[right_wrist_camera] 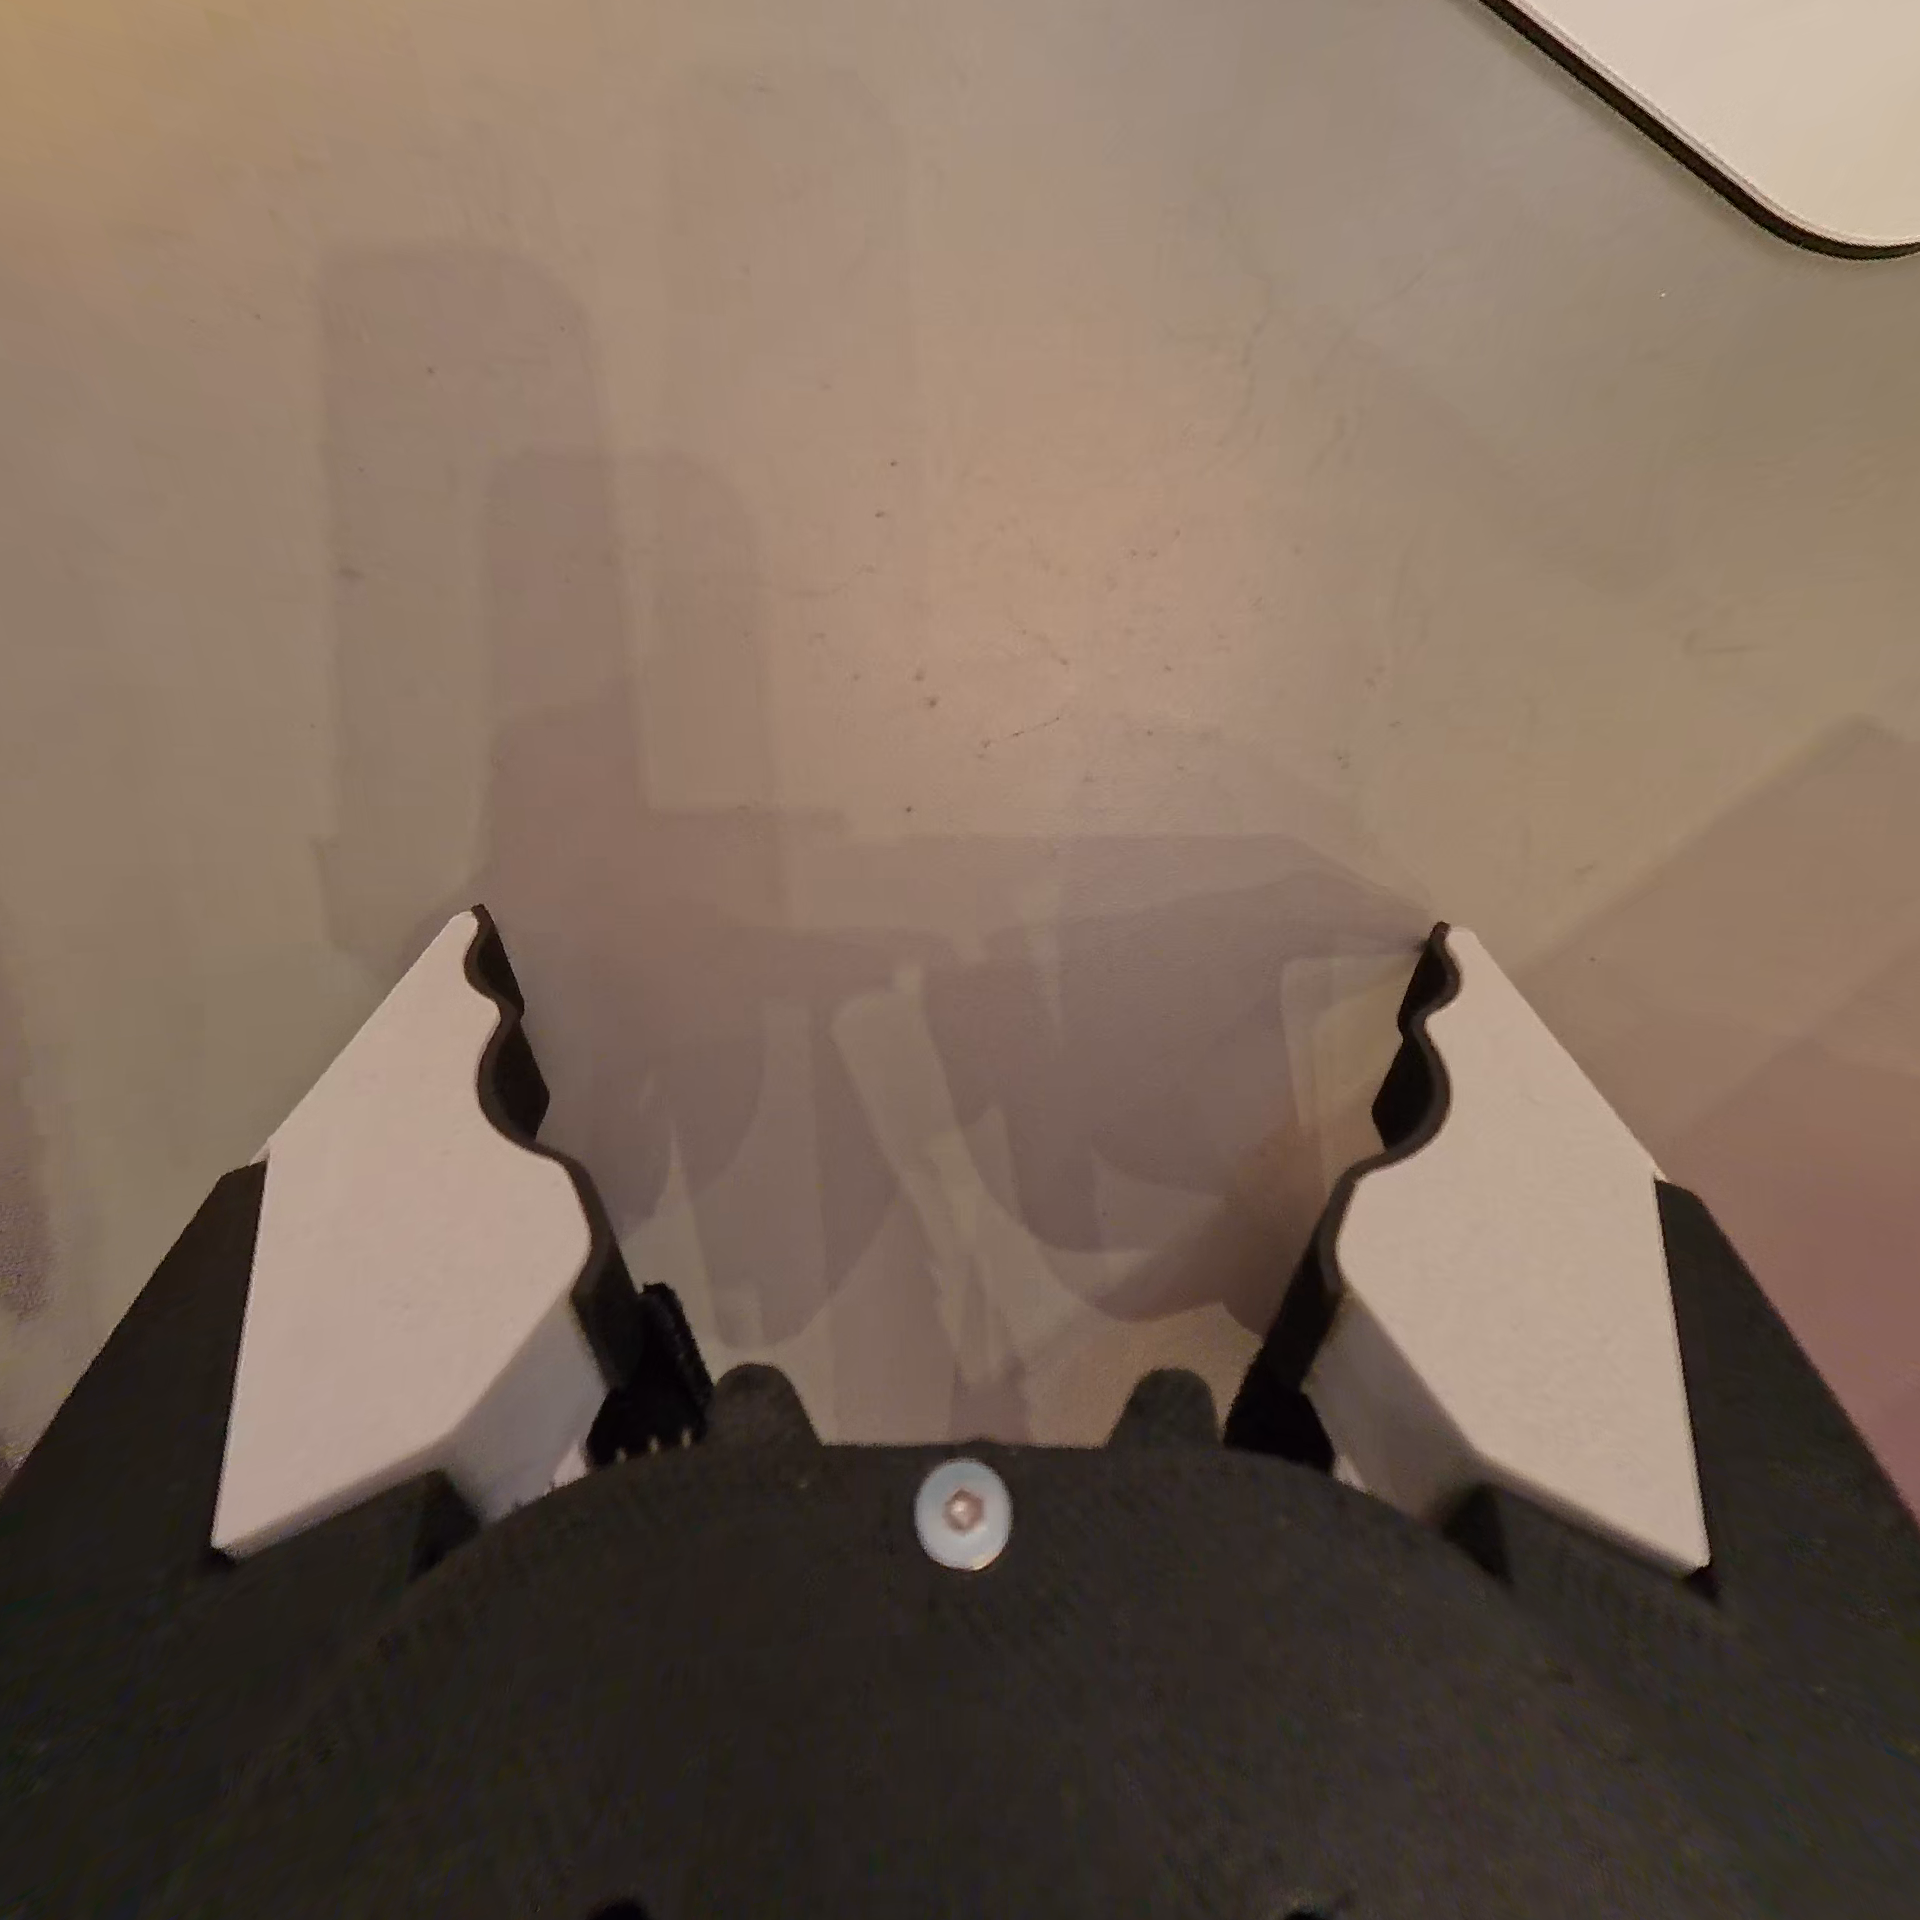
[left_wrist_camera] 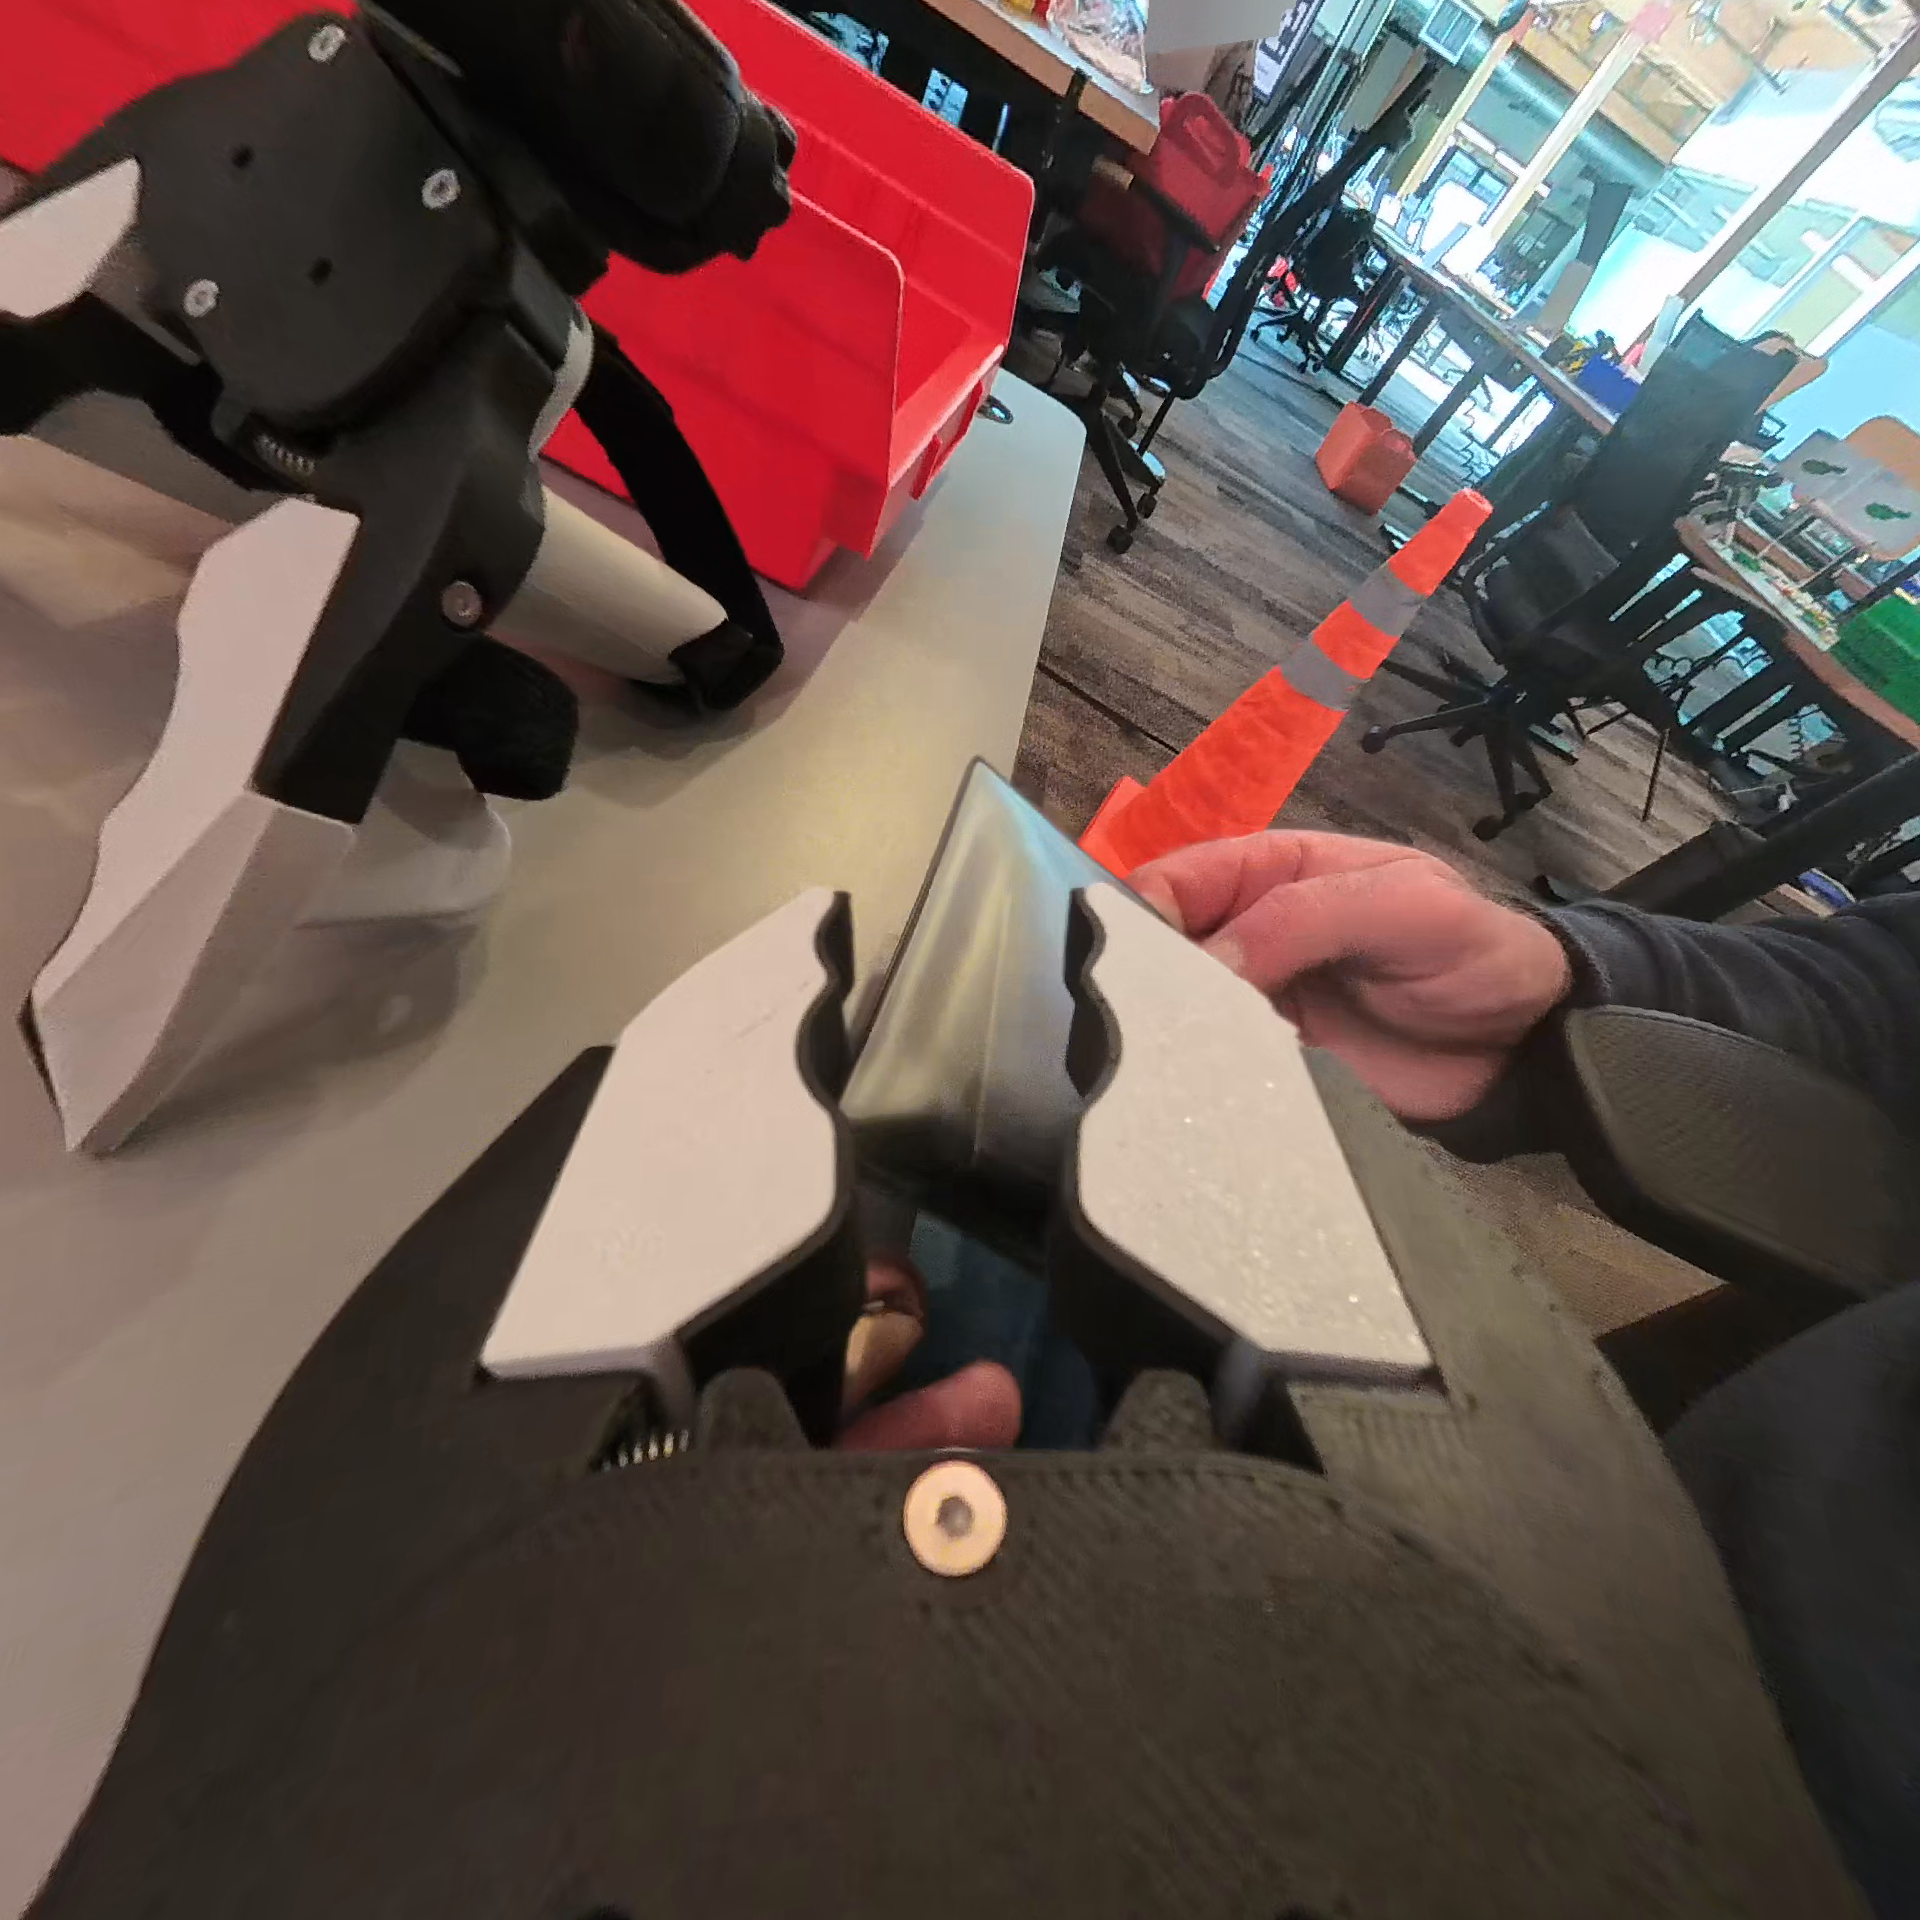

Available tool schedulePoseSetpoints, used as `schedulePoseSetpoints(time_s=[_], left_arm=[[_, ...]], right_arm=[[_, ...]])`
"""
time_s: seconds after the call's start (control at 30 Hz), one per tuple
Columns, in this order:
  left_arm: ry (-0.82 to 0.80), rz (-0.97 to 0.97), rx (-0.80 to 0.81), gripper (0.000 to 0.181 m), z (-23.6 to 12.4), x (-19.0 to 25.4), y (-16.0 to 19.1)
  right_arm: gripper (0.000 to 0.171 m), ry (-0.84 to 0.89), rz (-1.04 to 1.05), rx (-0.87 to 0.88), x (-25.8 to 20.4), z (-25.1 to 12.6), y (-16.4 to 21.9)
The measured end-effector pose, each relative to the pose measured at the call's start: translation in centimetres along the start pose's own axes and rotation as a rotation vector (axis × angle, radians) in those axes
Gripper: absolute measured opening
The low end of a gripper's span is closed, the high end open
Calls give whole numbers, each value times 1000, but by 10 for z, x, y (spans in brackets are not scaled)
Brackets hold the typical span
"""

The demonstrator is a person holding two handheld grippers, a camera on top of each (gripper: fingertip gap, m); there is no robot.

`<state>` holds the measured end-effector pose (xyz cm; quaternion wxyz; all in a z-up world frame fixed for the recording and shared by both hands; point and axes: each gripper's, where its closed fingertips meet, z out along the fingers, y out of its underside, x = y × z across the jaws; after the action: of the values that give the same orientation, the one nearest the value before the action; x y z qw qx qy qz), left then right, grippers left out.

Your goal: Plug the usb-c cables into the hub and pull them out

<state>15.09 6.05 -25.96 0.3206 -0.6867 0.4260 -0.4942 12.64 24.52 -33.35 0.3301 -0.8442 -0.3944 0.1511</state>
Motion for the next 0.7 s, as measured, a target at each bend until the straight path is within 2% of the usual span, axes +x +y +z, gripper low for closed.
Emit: schedulePoseSetpoints(time_s=[0.2, 0.47, 0.7], left_arm=[[-5, -26, -28, 0, 7, 3, 9], [118, -41, 58, 0, 3, 27, -3], [126, 0, 74, 0, -3, 35, -2]], right_arm=[[159, 0, 0, 0, 0, 0, 0], [159, 0, 0, 0, 0, 0, 0], [159, 0, 0, 0, 0, 0, 0]])
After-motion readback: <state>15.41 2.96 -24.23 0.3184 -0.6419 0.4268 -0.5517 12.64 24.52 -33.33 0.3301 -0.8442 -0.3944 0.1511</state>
